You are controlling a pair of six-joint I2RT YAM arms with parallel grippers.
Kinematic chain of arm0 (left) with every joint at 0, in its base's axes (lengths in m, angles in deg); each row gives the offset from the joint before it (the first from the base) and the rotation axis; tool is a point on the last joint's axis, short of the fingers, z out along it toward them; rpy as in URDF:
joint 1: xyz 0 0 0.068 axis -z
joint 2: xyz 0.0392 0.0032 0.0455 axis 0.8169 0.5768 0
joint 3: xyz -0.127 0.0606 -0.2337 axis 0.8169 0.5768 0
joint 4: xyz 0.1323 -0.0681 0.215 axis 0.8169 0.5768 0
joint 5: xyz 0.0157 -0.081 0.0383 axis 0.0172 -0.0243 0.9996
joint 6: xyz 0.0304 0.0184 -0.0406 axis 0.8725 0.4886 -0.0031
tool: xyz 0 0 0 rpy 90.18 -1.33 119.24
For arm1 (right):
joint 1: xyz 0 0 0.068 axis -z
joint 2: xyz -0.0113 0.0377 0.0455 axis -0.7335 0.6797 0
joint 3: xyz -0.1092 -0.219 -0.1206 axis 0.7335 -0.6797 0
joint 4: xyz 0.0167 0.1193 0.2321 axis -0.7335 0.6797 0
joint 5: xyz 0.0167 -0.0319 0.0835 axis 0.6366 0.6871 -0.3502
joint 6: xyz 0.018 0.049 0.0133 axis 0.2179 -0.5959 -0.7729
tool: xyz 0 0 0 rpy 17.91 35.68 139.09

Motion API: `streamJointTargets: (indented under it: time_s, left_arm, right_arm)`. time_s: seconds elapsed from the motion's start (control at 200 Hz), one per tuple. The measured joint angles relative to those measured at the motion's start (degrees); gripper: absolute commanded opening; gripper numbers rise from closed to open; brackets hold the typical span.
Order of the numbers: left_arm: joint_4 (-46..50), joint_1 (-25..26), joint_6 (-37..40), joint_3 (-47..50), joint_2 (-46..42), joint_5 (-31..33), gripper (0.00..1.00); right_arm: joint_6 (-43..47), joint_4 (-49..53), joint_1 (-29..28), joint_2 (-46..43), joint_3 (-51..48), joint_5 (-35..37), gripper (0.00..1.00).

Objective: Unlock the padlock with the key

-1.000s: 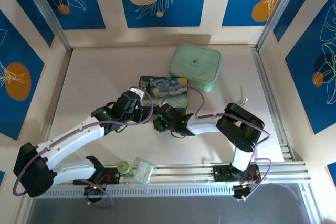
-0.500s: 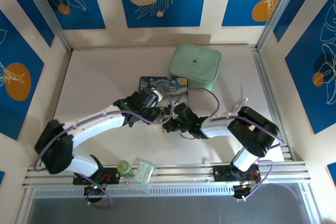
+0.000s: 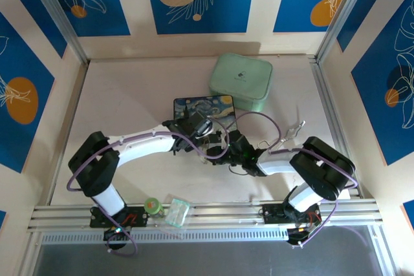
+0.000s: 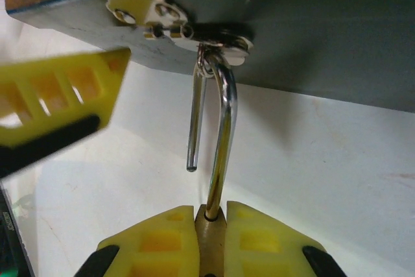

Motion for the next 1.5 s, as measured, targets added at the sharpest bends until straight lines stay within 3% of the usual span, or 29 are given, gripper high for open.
streamJointTargets:
  time_s: [0.21, 0.34, 0.48, 0.905, 1.096, 1.501]
  left_arm:
    - [0.87, 0.66, -0.44, -1.73, 1.90, 0.90, 0.67]
    - [1.53, 1.68, -1.16, -1.73, 1.90, 1.51, 0.64]
    - [1.68, 3.02, -1.73, -1.73, 1.90, 1.97, 0.62]
    - [2.78, 5.03, -3.89, -1.55, 1.40, 2.49, 0.57]
    - [2.19, 5.73, -4.28, -0.81, 1.38, 3.89, 0.57]
    - [-0.09, 7.41, -4.31, 0.15, 0.79, 2.99, 0.57]
  right_arm:
    - [-1.11, -13.86, 2.43, 4.74, -3.04, -3.34, 0.03]
    - [-7.82, -20.68, 3.91, 10.25, -4.11, -2.84, 0.03]
    - [-12.33, -24.09, 3.91, 10.49, -5.77, -0.79, 0.03]
    - [-16.39, -21.64, 4.28, 7.28, -6.36, 1.73, 0.02]
    - [-15.87, -17.05, 4.66, 1.14, -6.97, 1.40, 0.02]
    - [-15.87, -17.11, 11.10, 0.87, -6.86, -3.72, 0.02]
